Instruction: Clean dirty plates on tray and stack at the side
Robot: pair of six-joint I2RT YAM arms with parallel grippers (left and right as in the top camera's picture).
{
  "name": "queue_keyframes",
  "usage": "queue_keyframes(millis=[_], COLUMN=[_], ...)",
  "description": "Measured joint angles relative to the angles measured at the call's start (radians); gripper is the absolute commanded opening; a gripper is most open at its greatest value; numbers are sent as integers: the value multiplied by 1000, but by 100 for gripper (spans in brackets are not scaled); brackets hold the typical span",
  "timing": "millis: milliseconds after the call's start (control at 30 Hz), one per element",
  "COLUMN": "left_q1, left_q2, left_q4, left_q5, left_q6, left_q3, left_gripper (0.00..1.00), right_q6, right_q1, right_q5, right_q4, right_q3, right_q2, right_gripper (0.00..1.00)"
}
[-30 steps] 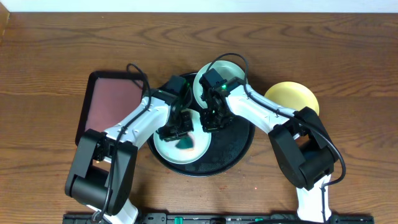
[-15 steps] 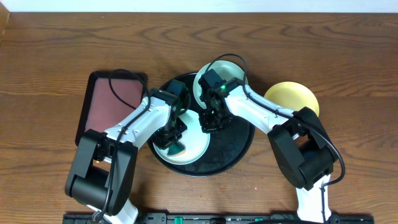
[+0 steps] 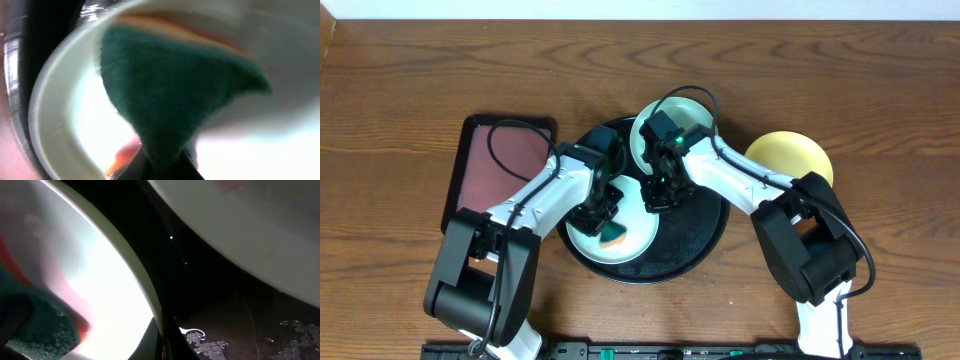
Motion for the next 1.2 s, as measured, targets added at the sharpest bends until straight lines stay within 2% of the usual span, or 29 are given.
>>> queue_keyframes(millis=[367, 600, 867, 1200], left_q1=[5, 5, 47, 282], left_q2=[0, 0, -29, -334], left_q4=[76, 86, 48, 39], left_q5=[56, 51, 35, 12], left_q6=[560, 813, 902, 914], left_q3=[-1, -1, 46, 120], left_gripper=[8, 7, 7, 7], right_q6=[0, 0, 0, -73], right_q1=[0, 0, 0, -10], right_q5=[0, 0, 0, -21], right_q4=[0, 0, 0, 6], right_q3=[0, 0, 0, 0], right_q2=[0, 0, 0, 0], right_gripper=[1, 1, 1, 1])
